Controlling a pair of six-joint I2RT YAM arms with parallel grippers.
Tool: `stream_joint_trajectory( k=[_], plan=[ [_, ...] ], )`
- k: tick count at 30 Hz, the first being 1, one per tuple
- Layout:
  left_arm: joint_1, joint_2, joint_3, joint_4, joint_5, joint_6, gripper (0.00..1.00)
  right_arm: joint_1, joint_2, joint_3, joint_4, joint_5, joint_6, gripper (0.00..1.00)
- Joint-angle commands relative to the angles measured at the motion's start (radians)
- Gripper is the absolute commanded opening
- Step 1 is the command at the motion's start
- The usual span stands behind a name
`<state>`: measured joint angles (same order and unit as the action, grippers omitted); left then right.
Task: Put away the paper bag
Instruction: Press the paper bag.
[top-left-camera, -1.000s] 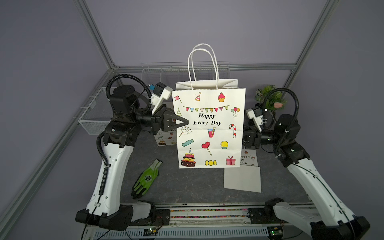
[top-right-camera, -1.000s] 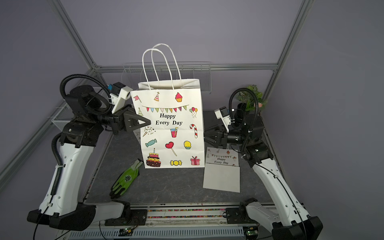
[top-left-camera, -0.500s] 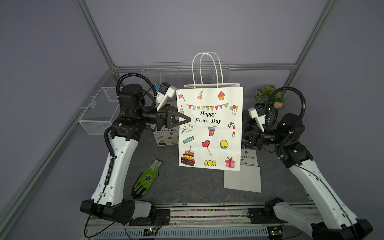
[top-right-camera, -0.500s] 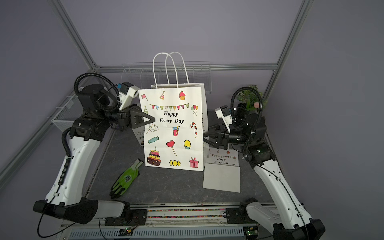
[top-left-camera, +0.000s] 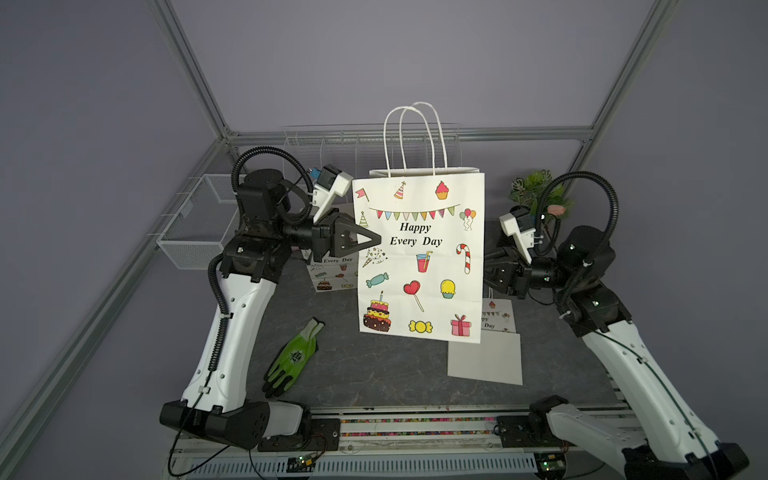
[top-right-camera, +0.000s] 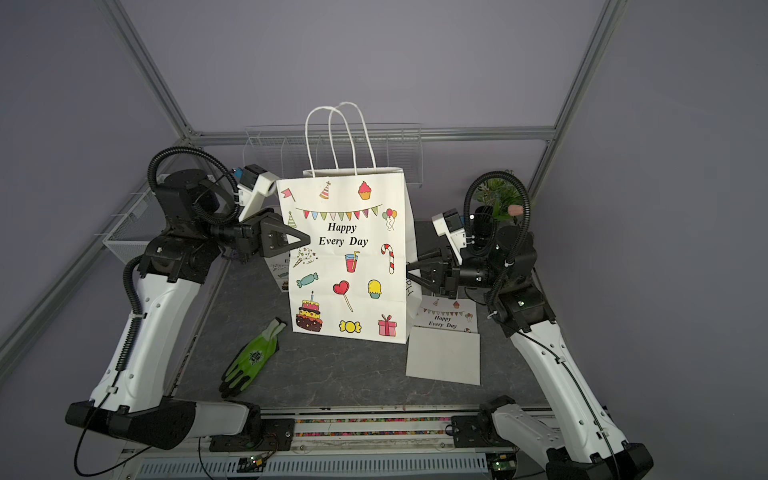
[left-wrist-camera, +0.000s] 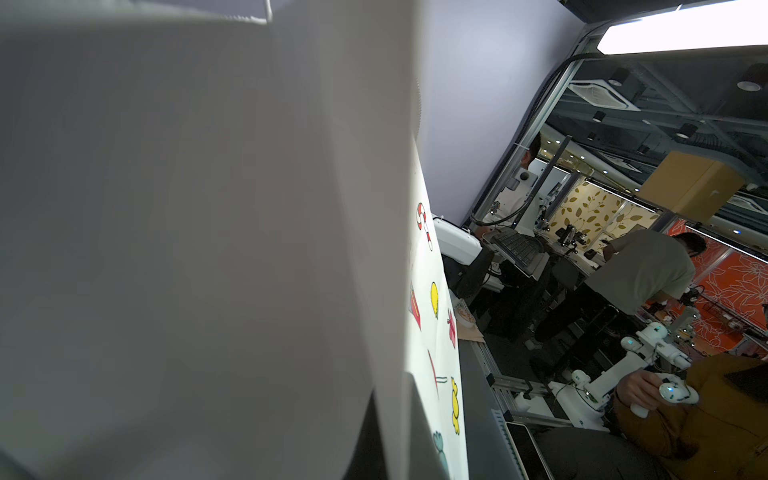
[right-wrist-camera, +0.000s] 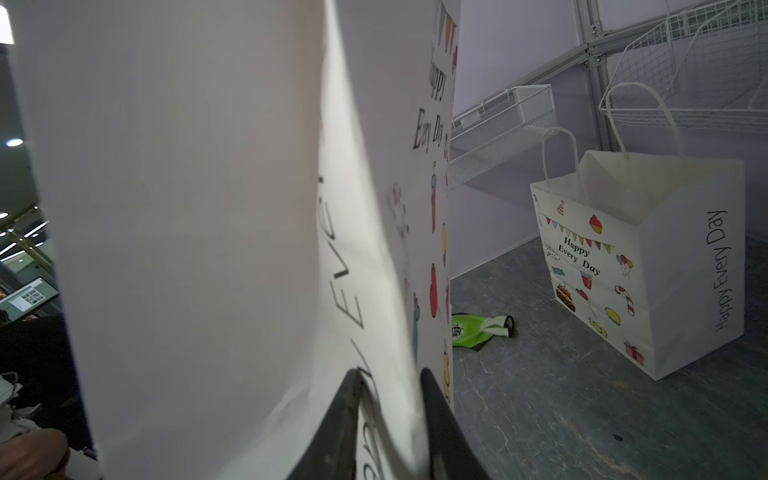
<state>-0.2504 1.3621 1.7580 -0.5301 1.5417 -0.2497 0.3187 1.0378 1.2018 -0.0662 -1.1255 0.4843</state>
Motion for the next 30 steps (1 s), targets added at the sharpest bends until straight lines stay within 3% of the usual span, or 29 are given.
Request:
stream_joint_trajectory(
  k=[1,6,9,15,19,21,30],
  plan=[
    [0.006,-0.030,-0.029,-0.004,-0.049,0.014,0.00,0.006,-0.025,0.022,-0.069,0.056,-0.045,0.19],
    [0.005,-0.054,-0.059,0.034,-0.159,-0.034,0.00,0.006,-0.046,0.009,-0.086,0.108,-0.046,0.11],
    [0.005,-0.061,-0.077,0.069,-0.211,-0.072,0.00,0.005,-0.053,-0.006,-0.067,0.109,-0.027,0.14],
    [0.004,-0.052,-0.124,0.086,-0.233,-0.076,0.00,0.005,-0.052,-0.027,0.073,0.043,0.083,0.76],
    [0.005,-0.052,-0.155,0.084,-0.226,-0.057,0.00,0.006,-0.071,-0.025,0.129,0.011,0.130,0.99],
    [0.004,-0.051,-0.164,0.077,-0.223,-0.043,0.00,0.005,-0.080,-0.027,0.170,0.000,0.169,0.89],
    [0.004,-0.035,-0.172,0.013,-0.213,0.019,0.00,0.007,-0.081,-0.005,0.212,-0.021,0.227,0.89]
  ],
)
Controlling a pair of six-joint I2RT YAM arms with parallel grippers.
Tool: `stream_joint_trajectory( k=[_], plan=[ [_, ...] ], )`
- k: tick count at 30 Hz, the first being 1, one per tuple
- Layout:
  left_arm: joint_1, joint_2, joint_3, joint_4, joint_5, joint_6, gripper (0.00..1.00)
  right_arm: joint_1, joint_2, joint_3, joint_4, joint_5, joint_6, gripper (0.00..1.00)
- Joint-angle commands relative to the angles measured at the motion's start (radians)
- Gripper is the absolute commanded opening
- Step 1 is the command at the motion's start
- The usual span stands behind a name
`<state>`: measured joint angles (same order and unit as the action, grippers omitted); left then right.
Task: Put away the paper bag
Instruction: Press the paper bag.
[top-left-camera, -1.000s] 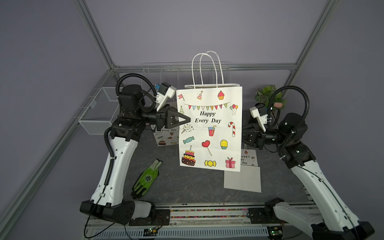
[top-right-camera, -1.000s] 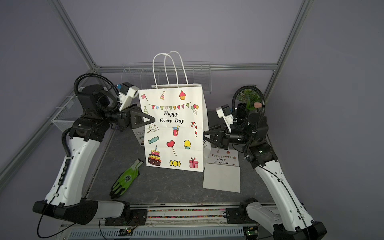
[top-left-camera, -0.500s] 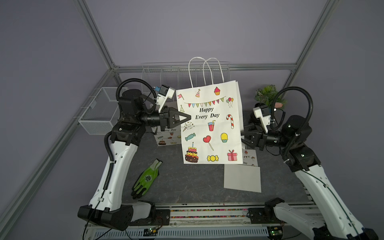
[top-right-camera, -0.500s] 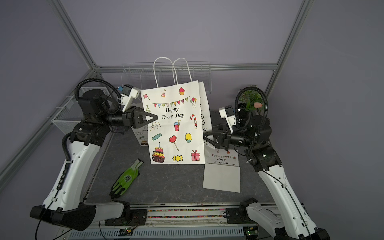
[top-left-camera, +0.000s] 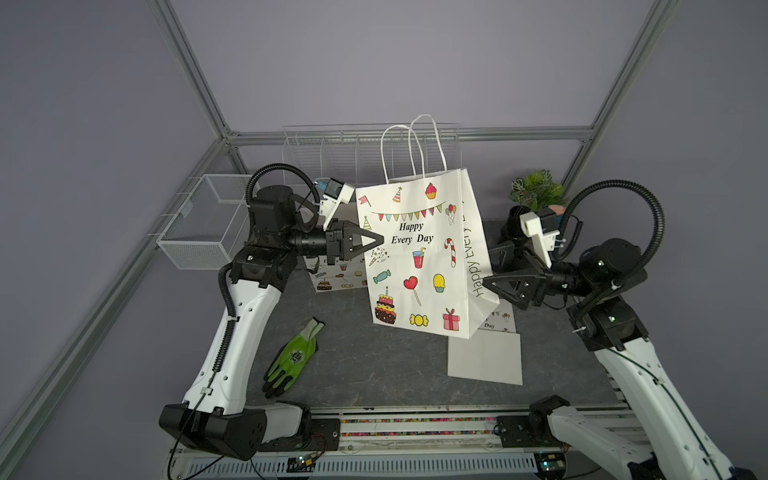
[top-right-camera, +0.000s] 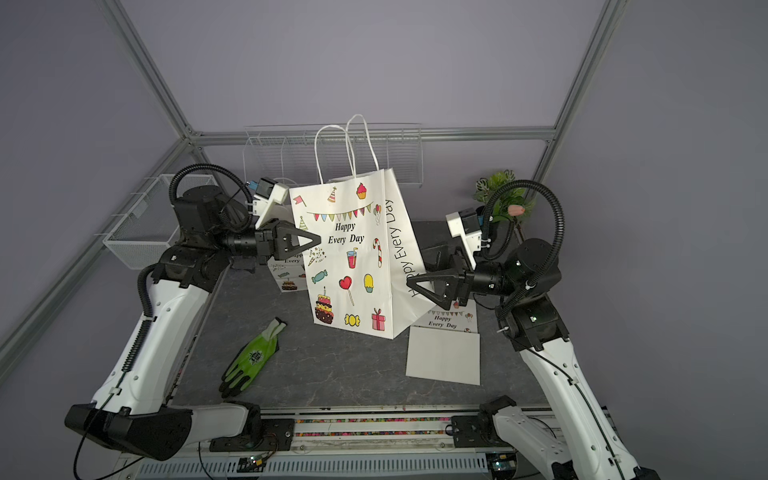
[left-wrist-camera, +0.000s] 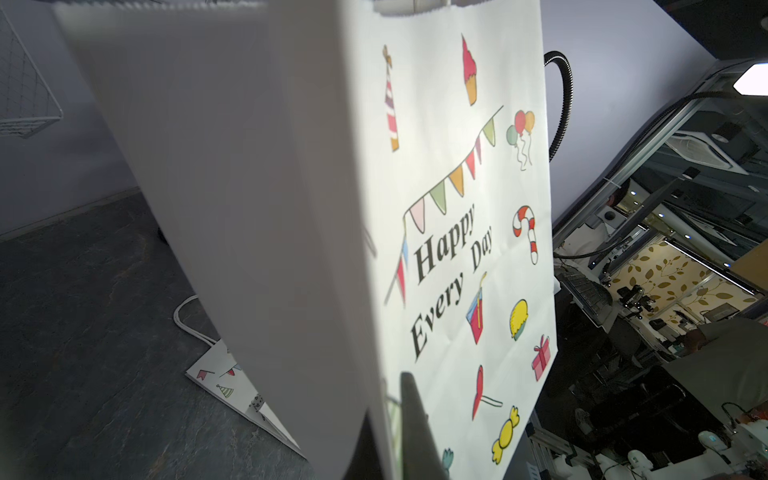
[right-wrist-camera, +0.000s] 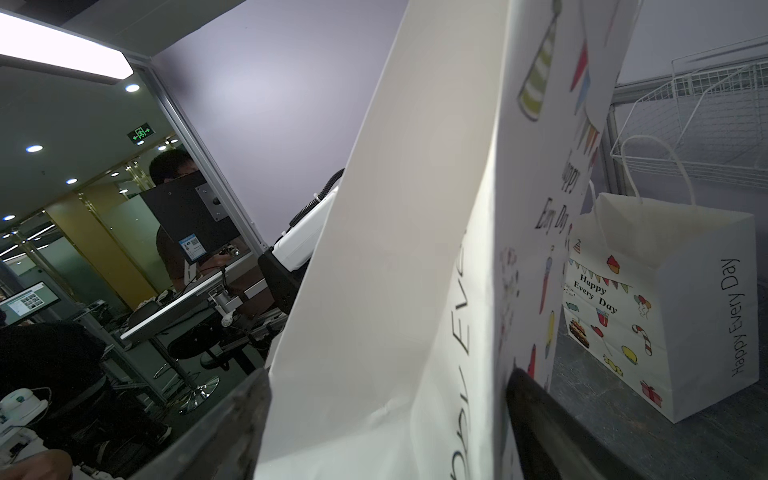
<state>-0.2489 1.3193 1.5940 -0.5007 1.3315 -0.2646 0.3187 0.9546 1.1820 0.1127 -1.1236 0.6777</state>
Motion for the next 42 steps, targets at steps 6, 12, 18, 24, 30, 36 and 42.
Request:
stream_joint_trajectory(
  k=[6,12,18,24,30,36,42],
  plan=[
    [0.001,0.009,0.003,0.005,-0.021,0.004,0.00,0.051,0.054,0.084,-0.202,0.028,-0.121,0.89],
    [-0.002,0.016,0.002,0.005,-0.025,0.004,0.00,0.078,0.061,0.113,-0.325,0.084,-0.221,1.00],
    [-0.006,0.017,0.009,0.022,-0.014,-0.008,0.00,0.083,0.075,0.145,-0.444,0.164,-0.298,0.74],
    [-0.023,0.021,0.020,0.011,-0.008,-0.002,0.00,0.092,0.102,0.181,-0.478,0.274,-0.319,0.45],
    [-0.024,0.020,0.027,-0.009,-0.006,0.009,0.00,0.098,0.107,0.210,-0.502,0.319,-0.340,0.40],
    [-0.027,0.022,0.022,-0.013,0.003,0.016,0.00,0.097,0.142,0.282,-0.513,0.320,-0.352,0.51],
    [-0.028,0.021,0.030,-0.015,0.005,0.019,0.00,0.100,0.186,0.320,-0.533,0.321,-0.369,0.23]
  ],
)
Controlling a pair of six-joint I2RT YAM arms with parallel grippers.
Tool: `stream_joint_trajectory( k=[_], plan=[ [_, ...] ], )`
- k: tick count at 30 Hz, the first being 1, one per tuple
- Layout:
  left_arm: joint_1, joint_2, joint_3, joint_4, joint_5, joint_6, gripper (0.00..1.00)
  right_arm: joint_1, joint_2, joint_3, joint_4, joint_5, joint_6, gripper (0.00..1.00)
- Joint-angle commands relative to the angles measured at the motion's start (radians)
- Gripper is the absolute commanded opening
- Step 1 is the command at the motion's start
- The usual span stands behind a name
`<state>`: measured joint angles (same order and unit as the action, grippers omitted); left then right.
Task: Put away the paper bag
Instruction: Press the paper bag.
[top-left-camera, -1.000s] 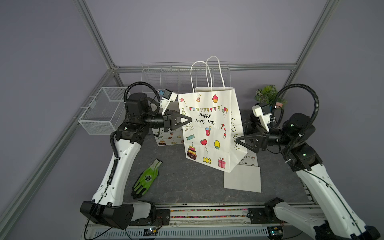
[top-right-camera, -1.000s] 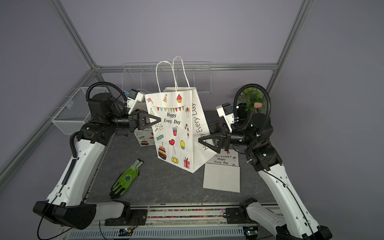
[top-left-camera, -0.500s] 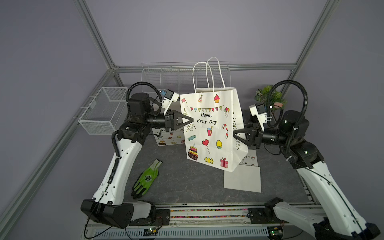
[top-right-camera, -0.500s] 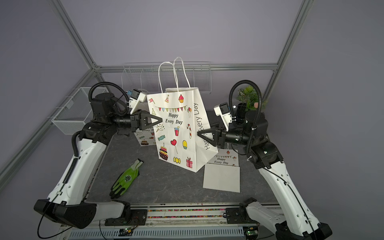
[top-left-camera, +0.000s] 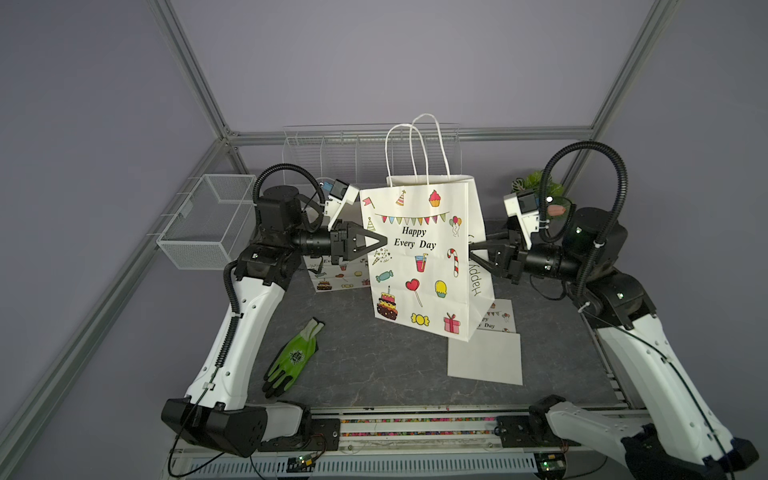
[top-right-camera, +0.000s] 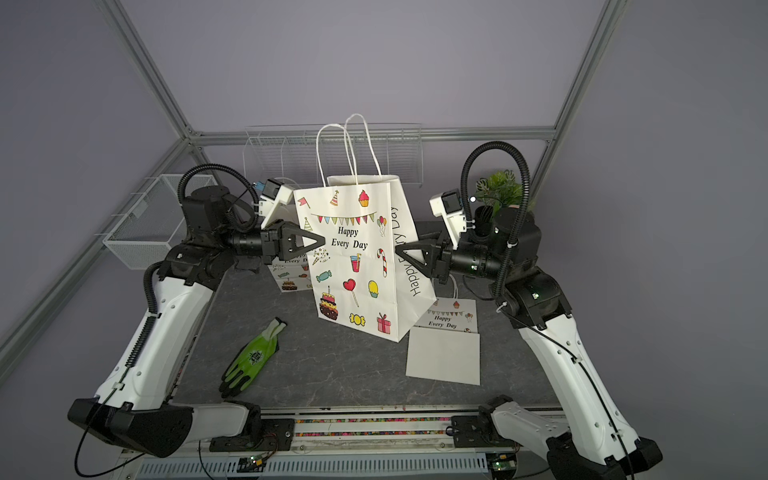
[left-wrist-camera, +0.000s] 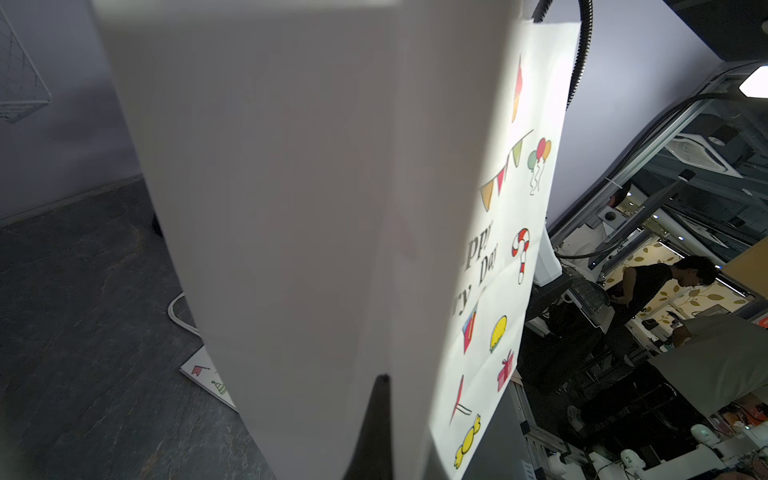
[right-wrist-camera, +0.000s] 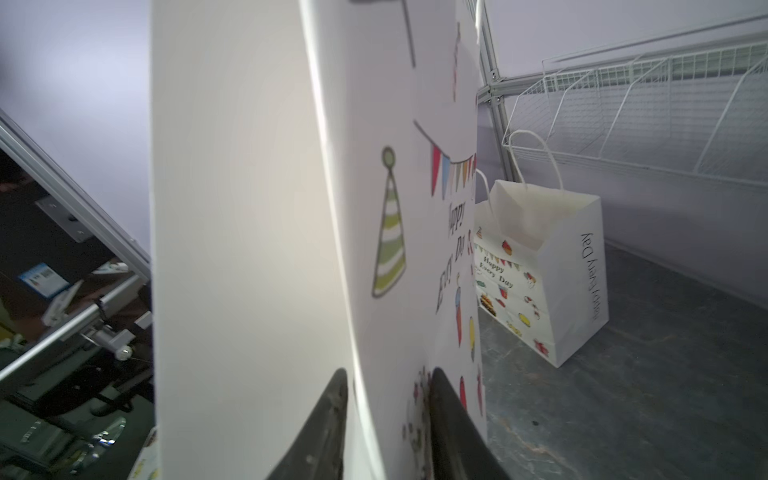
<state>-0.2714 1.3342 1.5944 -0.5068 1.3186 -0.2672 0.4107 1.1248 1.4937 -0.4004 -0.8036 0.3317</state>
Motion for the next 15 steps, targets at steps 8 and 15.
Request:
stream_joint_trajectory(
  k=[8,15],
  plan=[
    [-0.005,0.010,0.037,-0.010,0.016,0.019,0.00,0.011,0.007,-0.004,-0.062,0.043,-0.057,0.19],
    [-0.005,-0.003,0.050,-0.015,0.028,0.020,0.00,0.006,-0.096,-0.061,-0.154,0.122,-0.101,0.95]
  ],
)
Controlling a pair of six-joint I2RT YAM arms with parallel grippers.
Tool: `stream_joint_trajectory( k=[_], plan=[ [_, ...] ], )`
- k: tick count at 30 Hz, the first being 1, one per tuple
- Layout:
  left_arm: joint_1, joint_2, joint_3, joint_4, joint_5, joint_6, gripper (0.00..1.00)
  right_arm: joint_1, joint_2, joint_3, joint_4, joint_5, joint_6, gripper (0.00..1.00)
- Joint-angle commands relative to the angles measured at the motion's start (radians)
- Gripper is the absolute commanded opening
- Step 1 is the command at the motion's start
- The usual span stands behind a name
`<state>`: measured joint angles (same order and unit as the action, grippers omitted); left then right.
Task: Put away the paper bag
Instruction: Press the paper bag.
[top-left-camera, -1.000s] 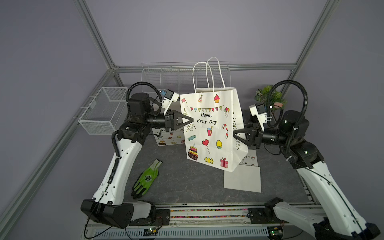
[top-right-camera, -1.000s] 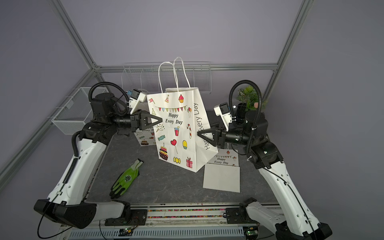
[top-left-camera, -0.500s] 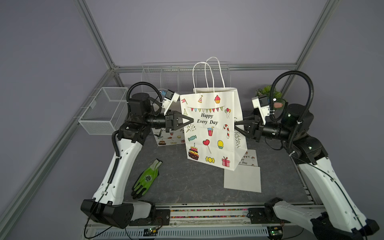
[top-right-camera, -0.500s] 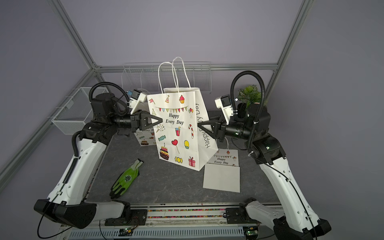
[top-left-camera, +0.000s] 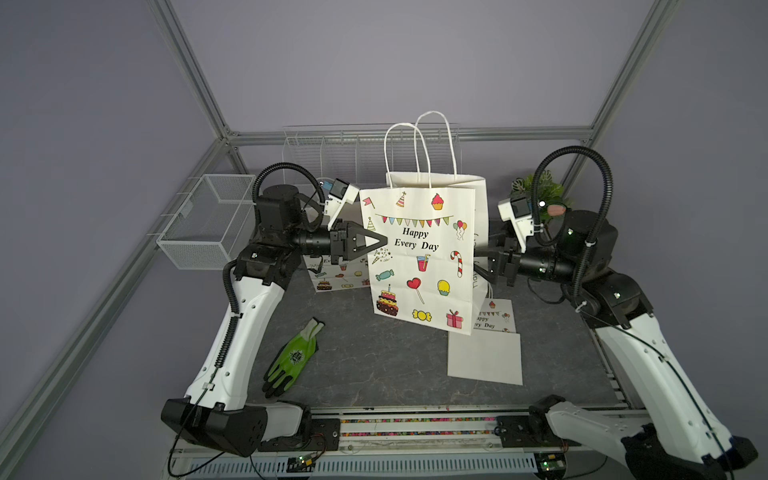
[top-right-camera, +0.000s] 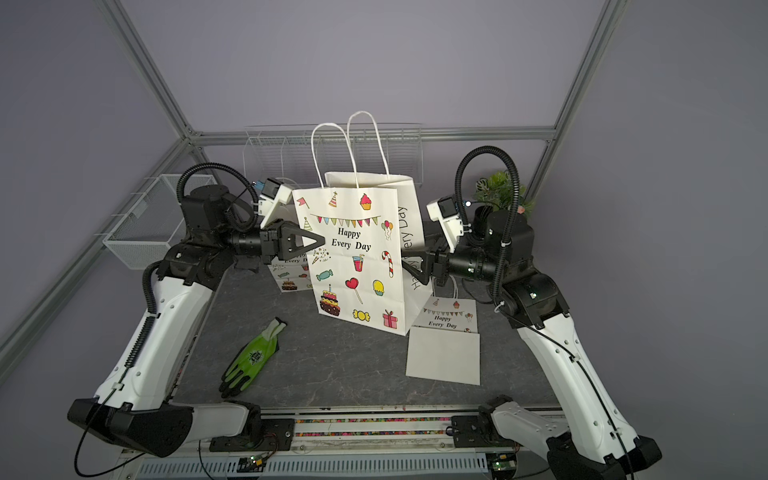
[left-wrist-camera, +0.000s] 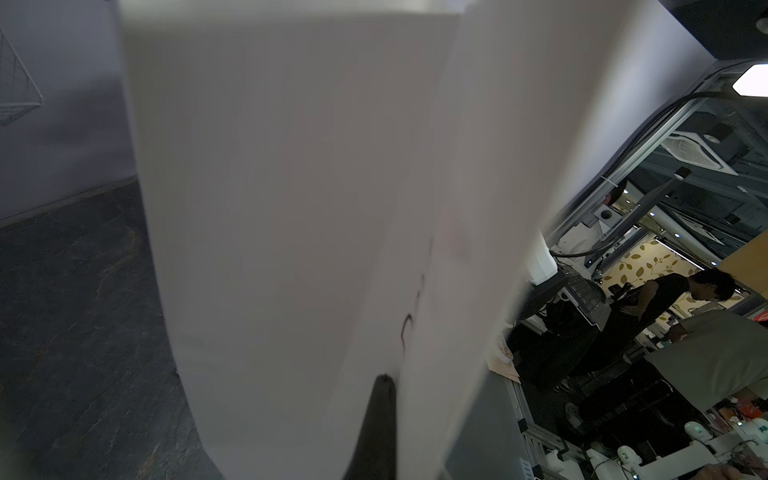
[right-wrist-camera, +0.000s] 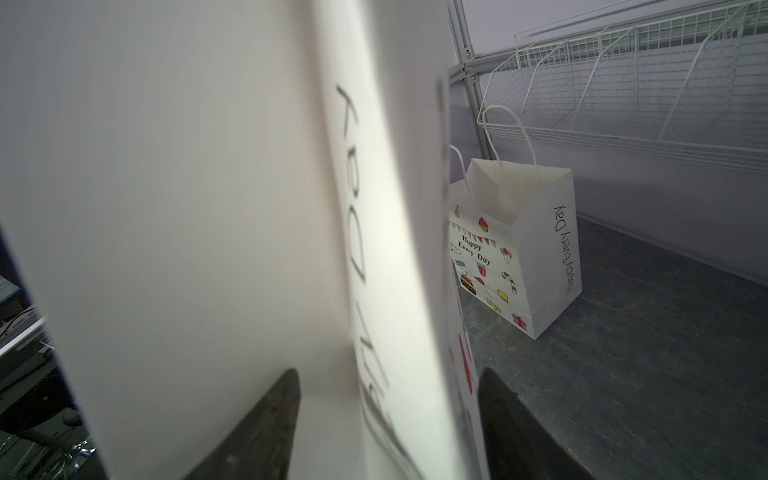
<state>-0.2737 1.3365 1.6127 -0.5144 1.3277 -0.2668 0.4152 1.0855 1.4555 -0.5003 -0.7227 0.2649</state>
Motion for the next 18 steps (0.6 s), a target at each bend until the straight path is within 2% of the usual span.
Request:
stream_joint_trajectory(
  k=[1,3,6,14,18],
  plan=[
    [-0.004,-0.007,0.032,-0.009,0.023,0.020,0.00,0.001,-0.078,-0.035,-0.070,0.056,-0.036,0.97],
    [-0.003,-0.011,0.034,-0.007,0.029,0.020,0.00,-0.004,-0.122,-0.060,-0.093,0.078,-0.037,0.89],
    [-0.003,-0.015,0.038,-0.006,0.039,0.018,0.00,-0.011,-0.186,-0.084,-0.109,0.098,-0.017,0.89],
    [-0.003,-0.023,0.035,0.003,0.052,0.013,0.00,-0.009,-0.230,-0.137,0.061,-0.054,0.127,0.89],
    [-0.003,-0.031,0.035,0.004,0.059,0.012,0.00,-0.009,-0.246,-0.127,-0.006,0.030,0.078,0.89]
  ],
)
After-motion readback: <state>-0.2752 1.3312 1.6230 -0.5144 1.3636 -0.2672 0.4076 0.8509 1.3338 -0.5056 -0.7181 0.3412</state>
